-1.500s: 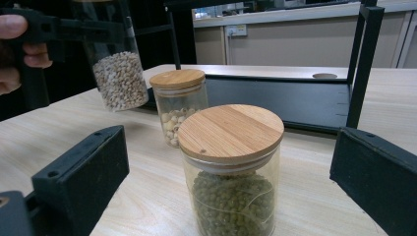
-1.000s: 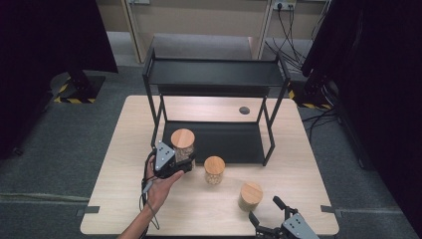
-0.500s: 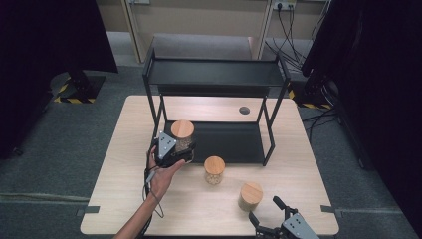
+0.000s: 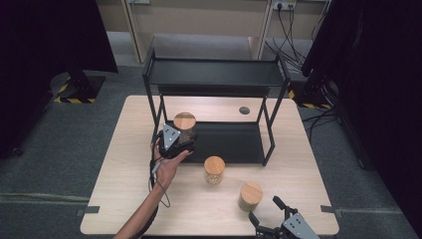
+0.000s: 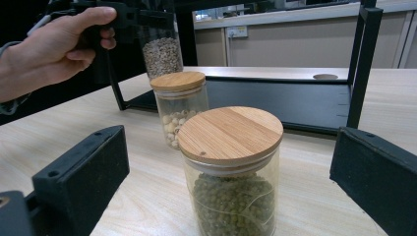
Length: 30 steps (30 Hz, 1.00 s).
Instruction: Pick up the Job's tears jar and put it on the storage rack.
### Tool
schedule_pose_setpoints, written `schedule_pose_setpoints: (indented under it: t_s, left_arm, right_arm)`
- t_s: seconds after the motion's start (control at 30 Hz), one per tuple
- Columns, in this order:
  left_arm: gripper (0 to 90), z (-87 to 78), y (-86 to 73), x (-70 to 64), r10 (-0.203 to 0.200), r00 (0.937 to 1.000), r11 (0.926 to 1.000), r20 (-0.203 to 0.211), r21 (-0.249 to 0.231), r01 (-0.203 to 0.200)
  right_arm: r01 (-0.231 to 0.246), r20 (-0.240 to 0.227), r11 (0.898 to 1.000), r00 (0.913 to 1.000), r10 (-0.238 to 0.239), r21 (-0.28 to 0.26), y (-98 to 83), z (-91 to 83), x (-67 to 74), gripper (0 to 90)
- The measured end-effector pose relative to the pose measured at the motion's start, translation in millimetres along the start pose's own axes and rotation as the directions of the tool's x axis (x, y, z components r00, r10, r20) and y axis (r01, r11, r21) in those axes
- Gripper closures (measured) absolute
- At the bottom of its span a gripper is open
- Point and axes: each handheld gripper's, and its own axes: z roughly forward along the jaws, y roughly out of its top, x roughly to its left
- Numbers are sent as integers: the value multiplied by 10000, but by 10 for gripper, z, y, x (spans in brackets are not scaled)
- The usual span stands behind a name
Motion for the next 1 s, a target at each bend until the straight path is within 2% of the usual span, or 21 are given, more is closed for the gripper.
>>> schedule_pose_setpoints:
  t_s: [0.53, 0.6, 1.0]
  left_arm:
    - [252, 281, -64, -54, -83, 9992, 9997, -379, 223, 92]
    - [252, 309, -85, -50, -218, 9988, 9994, -449, 253, 230]
    - [252, 376, -175, -10, -365, 9973, 9983, -640, 428, 392]
  right_arm:
    - [-33, -2, 10000, 10000, 33, -57, -1, -18, -13, 16]
    - [-34, 2, 10000, 10000, 34, -60, 0, -22, -15, 16]
    - [-40, -28, 10000, 10000, 40, -81, -2, -26, -17, 16]
